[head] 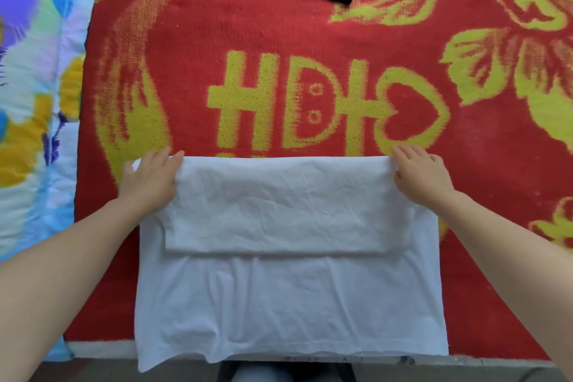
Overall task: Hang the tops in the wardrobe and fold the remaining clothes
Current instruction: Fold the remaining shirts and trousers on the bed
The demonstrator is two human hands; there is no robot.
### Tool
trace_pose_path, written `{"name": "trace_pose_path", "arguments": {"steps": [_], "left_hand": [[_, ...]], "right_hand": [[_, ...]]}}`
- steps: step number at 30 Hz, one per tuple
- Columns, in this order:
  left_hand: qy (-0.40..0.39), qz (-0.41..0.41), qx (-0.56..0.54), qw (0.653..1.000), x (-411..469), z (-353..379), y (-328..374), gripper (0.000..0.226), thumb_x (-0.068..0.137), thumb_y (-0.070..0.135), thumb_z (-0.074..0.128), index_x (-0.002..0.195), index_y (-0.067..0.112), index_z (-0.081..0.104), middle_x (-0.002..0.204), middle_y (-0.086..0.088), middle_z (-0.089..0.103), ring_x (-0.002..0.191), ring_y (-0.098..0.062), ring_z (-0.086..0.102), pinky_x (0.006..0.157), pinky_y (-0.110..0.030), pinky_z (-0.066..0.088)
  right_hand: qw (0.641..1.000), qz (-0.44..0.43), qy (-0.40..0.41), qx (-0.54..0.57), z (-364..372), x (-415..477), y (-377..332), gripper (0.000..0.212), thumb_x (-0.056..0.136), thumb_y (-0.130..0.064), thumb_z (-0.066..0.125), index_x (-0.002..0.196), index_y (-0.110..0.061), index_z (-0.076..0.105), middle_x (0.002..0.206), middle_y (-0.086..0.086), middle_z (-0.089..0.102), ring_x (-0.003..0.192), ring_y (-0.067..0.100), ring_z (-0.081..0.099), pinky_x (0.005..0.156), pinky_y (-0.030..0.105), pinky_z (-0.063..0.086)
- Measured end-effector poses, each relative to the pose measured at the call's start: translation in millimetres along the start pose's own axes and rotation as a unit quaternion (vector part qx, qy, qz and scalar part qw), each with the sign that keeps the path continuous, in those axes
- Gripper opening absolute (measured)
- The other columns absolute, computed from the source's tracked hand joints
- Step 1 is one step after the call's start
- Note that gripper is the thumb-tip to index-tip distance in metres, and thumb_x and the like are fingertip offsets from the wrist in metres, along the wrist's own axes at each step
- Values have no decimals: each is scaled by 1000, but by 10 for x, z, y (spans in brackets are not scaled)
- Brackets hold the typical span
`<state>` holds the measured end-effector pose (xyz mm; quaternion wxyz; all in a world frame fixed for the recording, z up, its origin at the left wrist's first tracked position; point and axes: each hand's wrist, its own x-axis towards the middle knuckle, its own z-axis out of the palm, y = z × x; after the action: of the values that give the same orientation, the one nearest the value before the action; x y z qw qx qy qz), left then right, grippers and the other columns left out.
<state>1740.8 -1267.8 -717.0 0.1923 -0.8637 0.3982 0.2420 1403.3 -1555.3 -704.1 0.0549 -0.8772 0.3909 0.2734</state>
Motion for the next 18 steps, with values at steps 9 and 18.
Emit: {"name": "trace_pose_path", "arguments": {"steps": [9, 18], "left_hand": [[37, 11, 102, 994, -51, -206, -360, 23, 96, 31, 42, 98, 22, 64, 105, -2, 61, 110, -23, 48, 98, -38, 28], [190, 27, -37, 981, -329, -687, -639, 28, 90, 25, 59, 73, 5, 49, 67, -28, 57, 61, -41, 58, 53, -33, 32]], "right_hand": [[995, 27, 29, -95, -144, -106, 241, 25, 94, -29, 50, 105, -10, 63, 109, 9, 61, 109, 30, 46, 87, 36, 26], [967, -39, 249, -31, -488, -277, 497, 22, 85, -8, 62, 71, 7, 54, 60, 24, 54, 48, 38, 56, 54, 33, 26]]}}
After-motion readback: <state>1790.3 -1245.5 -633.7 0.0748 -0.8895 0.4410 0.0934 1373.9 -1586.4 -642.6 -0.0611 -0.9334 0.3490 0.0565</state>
